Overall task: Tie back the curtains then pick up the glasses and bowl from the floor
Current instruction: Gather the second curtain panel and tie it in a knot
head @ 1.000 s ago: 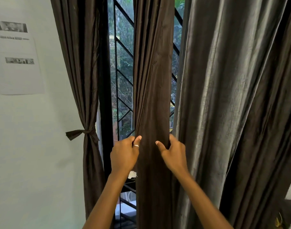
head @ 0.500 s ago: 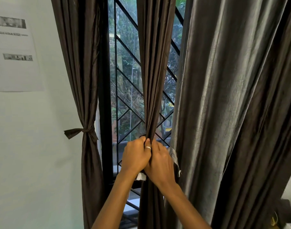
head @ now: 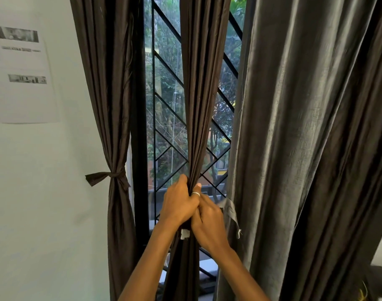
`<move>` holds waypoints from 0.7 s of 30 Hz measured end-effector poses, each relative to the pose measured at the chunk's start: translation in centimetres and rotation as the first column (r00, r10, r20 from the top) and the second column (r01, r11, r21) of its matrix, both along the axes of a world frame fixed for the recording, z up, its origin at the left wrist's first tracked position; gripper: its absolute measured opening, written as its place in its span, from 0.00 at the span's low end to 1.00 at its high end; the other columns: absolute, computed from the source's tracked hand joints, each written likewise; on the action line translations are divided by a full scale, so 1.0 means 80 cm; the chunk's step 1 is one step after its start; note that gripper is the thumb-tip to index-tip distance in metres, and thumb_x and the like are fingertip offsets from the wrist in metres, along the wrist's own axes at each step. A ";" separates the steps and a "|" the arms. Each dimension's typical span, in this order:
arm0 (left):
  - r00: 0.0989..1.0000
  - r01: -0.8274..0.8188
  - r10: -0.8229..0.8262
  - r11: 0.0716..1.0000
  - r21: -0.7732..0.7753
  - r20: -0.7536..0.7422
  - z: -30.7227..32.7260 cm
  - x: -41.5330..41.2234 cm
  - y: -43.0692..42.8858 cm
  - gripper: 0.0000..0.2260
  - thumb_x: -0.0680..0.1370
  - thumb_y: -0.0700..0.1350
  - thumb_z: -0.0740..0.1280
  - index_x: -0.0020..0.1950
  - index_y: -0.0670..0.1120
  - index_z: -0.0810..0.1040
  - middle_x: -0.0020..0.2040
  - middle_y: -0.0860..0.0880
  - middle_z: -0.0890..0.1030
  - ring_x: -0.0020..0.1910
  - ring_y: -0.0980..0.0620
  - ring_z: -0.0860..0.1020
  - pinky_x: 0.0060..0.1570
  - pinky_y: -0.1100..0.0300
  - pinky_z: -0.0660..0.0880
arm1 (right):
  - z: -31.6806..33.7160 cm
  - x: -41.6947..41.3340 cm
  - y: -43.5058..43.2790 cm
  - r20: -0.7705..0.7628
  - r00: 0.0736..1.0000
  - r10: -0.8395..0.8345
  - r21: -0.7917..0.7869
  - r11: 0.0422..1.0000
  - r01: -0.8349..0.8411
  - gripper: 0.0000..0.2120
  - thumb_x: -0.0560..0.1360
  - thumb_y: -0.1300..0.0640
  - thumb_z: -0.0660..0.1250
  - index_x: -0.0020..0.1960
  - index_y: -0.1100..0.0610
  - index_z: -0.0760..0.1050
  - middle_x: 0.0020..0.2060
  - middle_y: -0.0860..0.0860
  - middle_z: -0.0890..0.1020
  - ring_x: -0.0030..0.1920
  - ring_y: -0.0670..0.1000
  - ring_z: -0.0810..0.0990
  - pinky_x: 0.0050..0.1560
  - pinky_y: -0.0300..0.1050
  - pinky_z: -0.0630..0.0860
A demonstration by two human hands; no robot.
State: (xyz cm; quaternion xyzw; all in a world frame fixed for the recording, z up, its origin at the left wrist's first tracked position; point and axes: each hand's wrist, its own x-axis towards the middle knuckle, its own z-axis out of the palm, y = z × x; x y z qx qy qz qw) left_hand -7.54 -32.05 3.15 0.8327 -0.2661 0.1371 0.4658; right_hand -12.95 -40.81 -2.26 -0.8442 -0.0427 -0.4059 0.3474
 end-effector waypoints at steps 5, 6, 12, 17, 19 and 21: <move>0.987 0.146 -0.143 0.989 0.031 -0.071 0.009 0.009 0.017 0.07 0.83 0.49 0.61 0.52 0.46 0.70 0.42 0.46 0.78 0.38 0.49 0.77 0.38 0.54 0.75 | 0.005 0.002 -0.016 0.014 0.999 0.031 0.039 0.999 -0.031 0.16 0.78 0.67 0.62 0.62 0.54 0.80 0.47 0.37 0.80 0.48 0.36 0.79 0.48 0.29 0.74; 0.978 0.190 -0.186 0.981 0.031 -0.098 0.010 0.011 0.022 0.08 0.83 0.49 0.61 0.58 0.46 0.71 0.49 0.46 0.80 0.45 0.48 0.80 0.45 0.53 0.78 | 0.007 0.005 -0.023 0.008 1.000 0.012 0.060 0.998 -0.012 0.14 0.79 0.63 0.64 0.62 0.53 0.80 0.49 0.39 0.80 0.51 0.38 0.80 0.51 0.35 0.77; 0.899 0.406 -0.406 0.913 -0.035 -0.164 0.014 0.020 0.050 0.22 0.83 0.48 0.61 0.77 0.54 0.62 0.68 0.58 0.73 0.67 0.58 0.72 0.66 0.61 0.69 | 0.035 0.015 -0.061 -0.179 0.983 0.034 0.162 0.987 -0.004 0.31 0.75 0.46 0.73 0.75 0.47 0.65 0.68 0.43 0.73 0.64 0.44 0.75 0.65 0.49 0.75; 0.857 0.487 -0.482 0.873 -0.020 -0.184 0.018 0.023 0.061 0.26 0.83 0.50 0.62 0.79 0.52 0.59 0.74 0.56 0.68 0.72 0.59 0.68 0.69 0.64 0.67 | 0.074 0.015 -0.082 -0.341 0.891 0.300 0.176 0.951 -0.253 0.28 0.75 0.50 0.73 0.72 0.44 0.68 0.69 0.41 0.74 0.71 0.43 0.70 0.73 0.53 0.68; 0.846 0.505 -0.499 0.863 -0.018 -0.190 0.021 0.019 0.062 0.25 0.83 0.50 0.62 0.78 0.51 0.61 0.73 0.56 0.71 0.69 0.61 0.71 0.63 0.69 0.70 | 0.086 0.015 -0.084 -0.384 0.835 0.393 0.252 0.915 -0.315 0.23 0.77 0.52 0.72 0.70 0.48 0.72 0.64 0.44 0.79 0.66 0.44 0.77 0.69 0.55 0.73; 0.837 0.508 -0.506 0.860 -0.048 -0.209 0.023 0.014 0.062 0.21 0.82 0.49 0.63 0.75 0.50 0.67 0.67 0.55 0.77 0.62 0.63 0.77 0.58 0.71 0.74 | 0.092 0.013 -0.087 -0.398 0.798 0.453 0.296 0.886 -0.356 0.19 0.78 0.53 0.70 0.68 0.53 0.74 0.61 0.49 0.82 0.62 0.48 0.81 0.66 0.55 0.77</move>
